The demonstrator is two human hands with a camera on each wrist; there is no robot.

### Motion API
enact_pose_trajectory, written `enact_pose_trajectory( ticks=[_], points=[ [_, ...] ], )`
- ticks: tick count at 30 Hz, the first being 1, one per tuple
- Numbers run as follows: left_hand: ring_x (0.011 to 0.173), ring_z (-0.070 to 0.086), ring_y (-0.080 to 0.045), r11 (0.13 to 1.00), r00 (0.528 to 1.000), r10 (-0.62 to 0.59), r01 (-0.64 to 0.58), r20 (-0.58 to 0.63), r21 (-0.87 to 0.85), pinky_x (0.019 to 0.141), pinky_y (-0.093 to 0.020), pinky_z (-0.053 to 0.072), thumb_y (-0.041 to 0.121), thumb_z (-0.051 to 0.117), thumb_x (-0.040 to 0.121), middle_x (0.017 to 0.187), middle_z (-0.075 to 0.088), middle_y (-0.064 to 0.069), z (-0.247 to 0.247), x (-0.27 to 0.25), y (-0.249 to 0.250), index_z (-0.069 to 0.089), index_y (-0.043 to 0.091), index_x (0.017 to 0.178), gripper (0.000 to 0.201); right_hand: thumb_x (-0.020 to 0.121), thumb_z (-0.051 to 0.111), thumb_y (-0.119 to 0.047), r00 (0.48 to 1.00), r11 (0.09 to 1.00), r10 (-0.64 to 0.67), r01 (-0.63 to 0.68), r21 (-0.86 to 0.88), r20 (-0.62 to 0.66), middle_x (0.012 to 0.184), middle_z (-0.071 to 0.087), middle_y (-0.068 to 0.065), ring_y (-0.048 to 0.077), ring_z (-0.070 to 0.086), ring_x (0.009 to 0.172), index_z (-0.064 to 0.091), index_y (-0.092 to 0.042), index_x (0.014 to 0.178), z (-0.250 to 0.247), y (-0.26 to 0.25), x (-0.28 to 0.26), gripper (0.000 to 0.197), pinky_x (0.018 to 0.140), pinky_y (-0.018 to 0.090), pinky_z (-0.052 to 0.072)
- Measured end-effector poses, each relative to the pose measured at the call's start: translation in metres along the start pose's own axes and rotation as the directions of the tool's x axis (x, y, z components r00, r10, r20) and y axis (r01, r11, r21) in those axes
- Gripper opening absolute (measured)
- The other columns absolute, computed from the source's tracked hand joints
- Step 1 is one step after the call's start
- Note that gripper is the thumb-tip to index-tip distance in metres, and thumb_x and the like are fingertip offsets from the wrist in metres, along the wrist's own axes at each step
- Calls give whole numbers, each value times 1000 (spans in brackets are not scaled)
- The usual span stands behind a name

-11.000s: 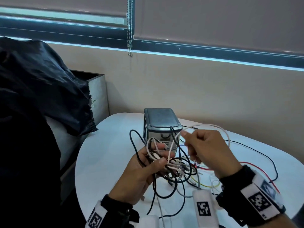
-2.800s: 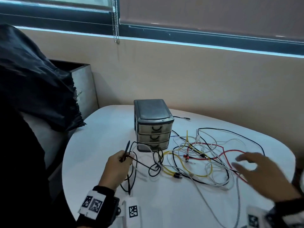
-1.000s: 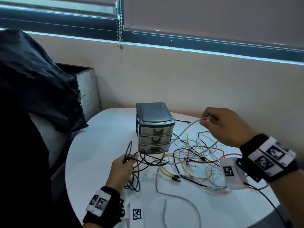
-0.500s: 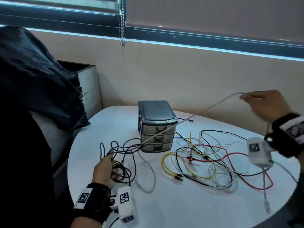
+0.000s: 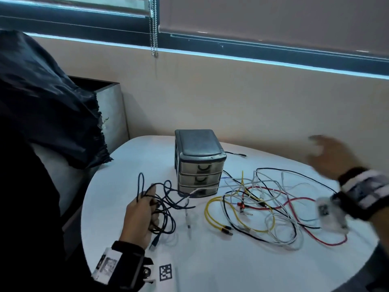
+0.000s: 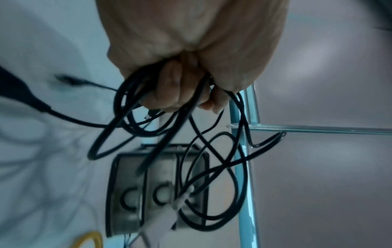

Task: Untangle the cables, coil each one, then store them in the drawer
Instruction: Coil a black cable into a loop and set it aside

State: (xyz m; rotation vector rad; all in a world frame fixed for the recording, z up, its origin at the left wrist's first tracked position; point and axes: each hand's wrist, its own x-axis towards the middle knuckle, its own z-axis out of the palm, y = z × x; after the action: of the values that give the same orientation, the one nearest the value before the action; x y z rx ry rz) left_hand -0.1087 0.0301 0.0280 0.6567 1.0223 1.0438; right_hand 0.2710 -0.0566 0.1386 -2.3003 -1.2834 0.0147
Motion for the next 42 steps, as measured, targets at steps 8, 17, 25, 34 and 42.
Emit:
enact_pose_trajectory(
  ticks=[8,17,25,34,42],
  points=[
    [39,17,-8,997,987,74,-71,142,-27,38,-18,16,26,59,98,57,23,4,44,-22,18,40,21,68,36,87,31,-77,831,747,-349,-33,664,433,107,72,-6,7,63,111,54,-32,129,97,-99,-112,65,108,36,37],
    [42,16,-10,988,968,55,-88,246,126,41,-21,15,23,62,95,60,27,-3,40,-32,19,51,21,60,36,98,52,-11,781,831,-378,49,554,498,97,76,1,27,68,99,68,-29,90,83,-101,-82,25,77,31,45],
    [49,19,-14,824,942,216,-316,255,471,45,-24,16,19,74,88,55,24,2,25,-33,10,43,12,67,39,95,60,-12,990,771,-137,116,627,-15,88,76,0,16,72,83,70,-23,80,26,-94,-50,21,58,16,46],
    [48,37,-10,851,946,247,-316,210,421,44,-19,31,14,76,86,53,43,9,23,-39,14,60,14,73,21,72,52,-35,981,947,194,-187,263,-1,109,73,5,28,69,99,58,-30,119,11,-49,-7,47,92,46,54],
    [78,70,-1,569,759,205,-606,617,556,80,-19,54,4,58,97,84,77,8,68,-50,53,78,18,92,24,65,72,-57,820,720,-365,-52,692,442,112,67,-21,-9,59,110,44,-39,133,62,-122,-121,75,87,11,45]
  ],
)
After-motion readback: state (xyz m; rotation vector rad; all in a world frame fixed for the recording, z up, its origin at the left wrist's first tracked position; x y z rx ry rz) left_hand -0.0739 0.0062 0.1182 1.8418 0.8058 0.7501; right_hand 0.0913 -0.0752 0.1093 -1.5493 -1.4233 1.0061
